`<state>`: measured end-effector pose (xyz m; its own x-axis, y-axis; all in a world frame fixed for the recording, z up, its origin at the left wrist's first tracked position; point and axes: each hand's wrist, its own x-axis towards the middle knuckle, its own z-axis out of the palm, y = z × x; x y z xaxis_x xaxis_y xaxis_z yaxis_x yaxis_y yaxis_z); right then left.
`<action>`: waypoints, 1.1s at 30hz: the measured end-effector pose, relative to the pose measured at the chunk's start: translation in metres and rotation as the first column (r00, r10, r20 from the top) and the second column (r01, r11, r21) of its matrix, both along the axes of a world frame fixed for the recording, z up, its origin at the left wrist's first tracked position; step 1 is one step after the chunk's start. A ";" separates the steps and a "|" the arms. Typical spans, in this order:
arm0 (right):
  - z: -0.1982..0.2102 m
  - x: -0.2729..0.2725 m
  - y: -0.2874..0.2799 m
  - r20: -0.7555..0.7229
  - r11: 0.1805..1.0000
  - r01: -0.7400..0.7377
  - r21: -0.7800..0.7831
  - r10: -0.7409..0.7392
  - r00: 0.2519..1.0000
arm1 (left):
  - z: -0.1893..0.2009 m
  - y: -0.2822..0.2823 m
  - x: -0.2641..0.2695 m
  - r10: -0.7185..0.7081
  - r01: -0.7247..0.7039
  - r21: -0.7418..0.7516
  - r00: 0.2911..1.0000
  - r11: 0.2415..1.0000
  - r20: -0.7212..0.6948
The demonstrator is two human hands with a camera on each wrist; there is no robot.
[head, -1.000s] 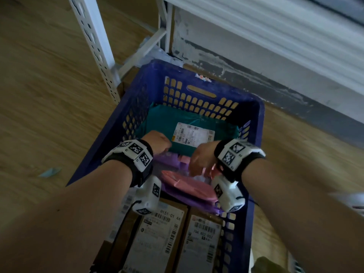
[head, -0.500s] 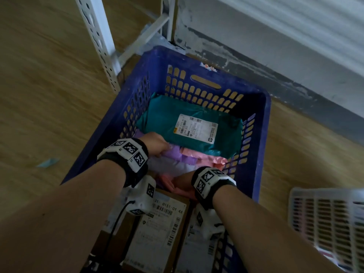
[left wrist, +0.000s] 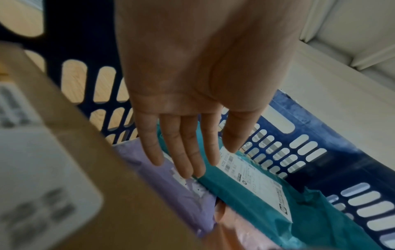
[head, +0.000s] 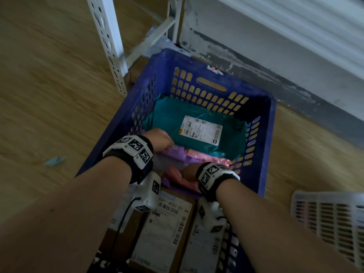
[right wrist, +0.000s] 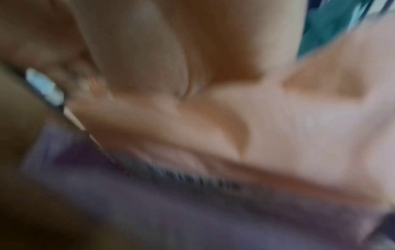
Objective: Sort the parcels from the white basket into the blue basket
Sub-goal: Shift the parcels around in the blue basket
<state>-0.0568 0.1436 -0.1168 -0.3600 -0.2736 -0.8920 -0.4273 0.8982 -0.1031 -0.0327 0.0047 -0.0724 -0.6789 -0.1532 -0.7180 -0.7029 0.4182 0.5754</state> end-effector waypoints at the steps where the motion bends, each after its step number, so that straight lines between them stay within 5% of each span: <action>1: 0.001 -0.006 0.000 -0.042 0.999 0.030 -0.026 -0.032 0.999 | 0.002 0.000 0.000 -0.008 0.008 -0.003 1.000 1.000 0.001; 8: 0.044 -0.069 -0.008 -0.163 0.981 0.127 -0.144 -0.150 0.975 | 0.015 -0.004 -0.006 -0.014 0.012 -0.020 0.998 1.000 -0.062; 13: 0.057 -0.115 -0.005 -0.442 0.966 0.150 -0.210 -0.231 0.867 | 0.008 -0.005 -0.020 0.137 -0.133 0.051 0.987 0.990 -0.081; 21: 0.028 -0.136 -0.003 -0.415 0.988 0.145 -0.057 -0.155 0.897 | -0.027 -0.005 -0.031 0.131 -0.132 0.007 0.988 0.991 0.081; 24: 0.013 -0.139 -0.003 -0.424 0.992 0.117 -0.038 -0.122 0.897 | -0.027 -0.001 -0.030 0.108 -0.123 0.119 0.987 0.985 0.119; 28: 0.001 -0.146 -0.001 -0.395 0.993 0.101 -0.064 -0.118 0.911 | -0.018 0.010 -0.023 -0.240 0.197 0.197 0.945 0.960 0.224; 33: 0.012 -0.130 0.005 -0.377 0.993 0.081 -0.082 -0.107 0.920 | -0.016 0.034 -0.014 -0.642 0.653 0.092 0.693 0.752 0.329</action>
<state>-0.1868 0.1484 -0.1043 -0.6951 -0.2735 -0.6648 -0.3596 0.9331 -0.0078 -0.0463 0.0391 -0.0889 -0.3503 0.2115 -0.9124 -0.3903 0.8526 0.3475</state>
